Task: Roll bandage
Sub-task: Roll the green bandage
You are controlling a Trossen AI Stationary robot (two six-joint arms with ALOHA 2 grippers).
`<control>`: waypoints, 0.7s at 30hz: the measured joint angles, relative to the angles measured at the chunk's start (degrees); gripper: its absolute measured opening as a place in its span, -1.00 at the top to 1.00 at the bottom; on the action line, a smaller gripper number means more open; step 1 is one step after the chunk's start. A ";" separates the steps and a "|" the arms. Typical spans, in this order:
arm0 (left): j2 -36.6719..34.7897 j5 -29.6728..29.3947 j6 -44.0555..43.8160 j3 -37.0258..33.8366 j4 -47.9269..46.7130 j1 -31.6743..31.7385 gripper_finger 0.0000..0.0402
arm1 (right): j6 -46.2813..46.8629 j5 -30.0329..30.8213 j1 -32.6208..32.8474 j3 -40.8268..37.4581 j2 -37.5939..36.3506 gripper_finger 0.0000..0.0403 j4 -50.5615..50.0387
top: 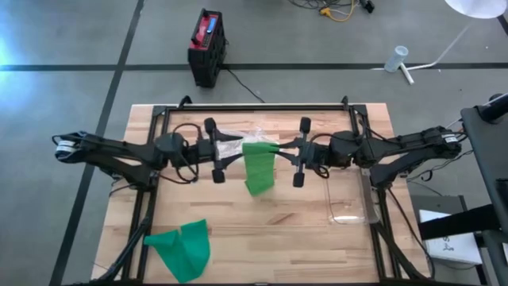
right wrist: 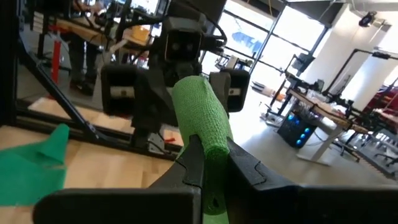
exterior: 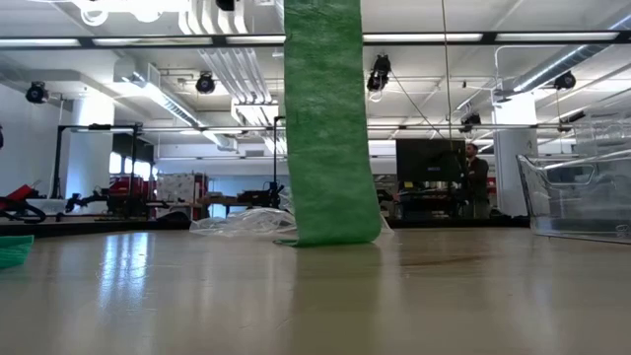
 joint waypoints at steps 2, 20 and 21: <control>-1.01 1.04 -1.59 -0.28 -0.25 -0.01 -0.17 | -1.67 0.00 0.00 0.00 0.00 0.90 -0.14; 5.42 5.74 -6.46 8.77 -2.74 0.13 -0.46 | -13.44 0.42 -0.02 0.07 -0.02 0.90 0.24; 5.94 5.32 -6.69 9.52 -3.82 0.14 -0.43 | -13.44 0.62 -0.02 0.07 -0.02 0.90 0.28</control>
